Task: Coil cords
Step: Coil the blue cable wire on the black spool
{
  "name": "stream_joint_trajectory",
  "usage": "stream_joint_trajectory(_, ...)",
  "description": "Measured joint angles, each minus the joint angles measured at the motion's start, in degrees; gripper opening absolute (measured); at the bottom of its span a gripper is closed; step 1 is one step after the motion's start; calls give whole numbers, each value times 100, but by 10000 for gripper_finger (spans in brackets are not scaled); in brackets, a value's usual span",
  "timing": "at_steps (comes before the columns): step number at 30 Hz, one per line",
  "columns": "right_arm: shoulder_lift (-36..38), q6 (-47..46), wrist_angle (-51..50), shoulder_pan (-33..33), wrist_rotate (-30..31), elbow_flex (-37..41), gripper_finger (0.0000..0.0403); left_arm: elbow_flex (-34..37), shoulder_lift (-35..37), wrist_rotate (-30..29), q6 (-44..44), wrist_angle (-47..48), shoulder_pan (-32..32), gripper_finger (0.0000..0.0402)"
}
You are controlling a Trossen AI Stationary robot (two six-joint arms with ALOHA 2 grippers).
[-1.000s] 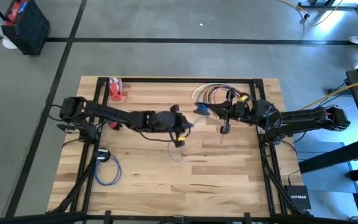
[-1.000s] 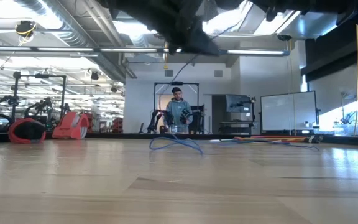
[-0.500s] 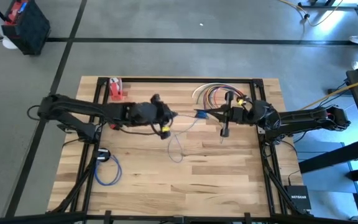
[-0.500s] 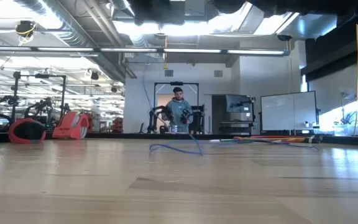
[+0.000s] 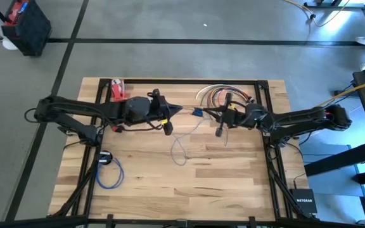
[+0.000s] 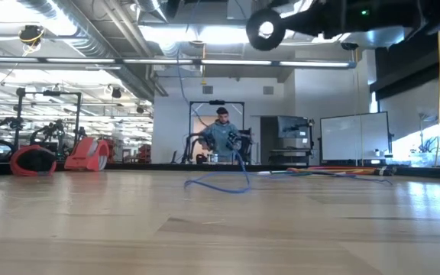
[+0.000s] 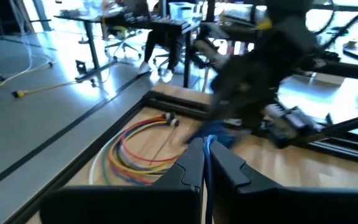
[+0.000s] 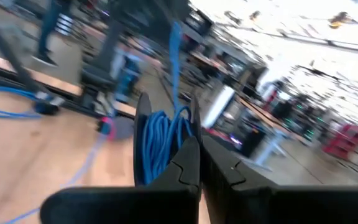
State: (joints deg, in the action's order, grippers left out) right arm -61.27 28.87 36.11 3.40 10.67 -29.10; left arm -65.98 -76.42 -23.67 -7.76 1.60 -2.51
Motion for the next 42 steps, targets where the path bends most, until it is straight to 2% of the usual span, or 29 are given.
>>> stream_joint_trajectory(5,-400,10,44,0,712,-169,5,4,-175,-5,23,-367,-195,1)
stream_joint_trajectory(11,-830,-27,69,0,1120,-378,5,2,-683,4,164,-1106,-279,1)
stream_joint_trajectory(21,-1140,-420,170,0,1142,-683,5,0,-1575,20,548,-2381,-279,1)
stream_joint_trajectory(26,-1127,-600,173,0,1080,-967,5,2,-1831,19,587,-2437,-259,1)
stream_joint_trajectory(34,-1122,-615,147,-4,1050,-1552,5,0,-1869,14,587,-2359,-261,1)
stream_joint_trajectory(42,-1122,-615,48,-4,925,-1644,5,0,-1869,12,644,-2356,-279,1)
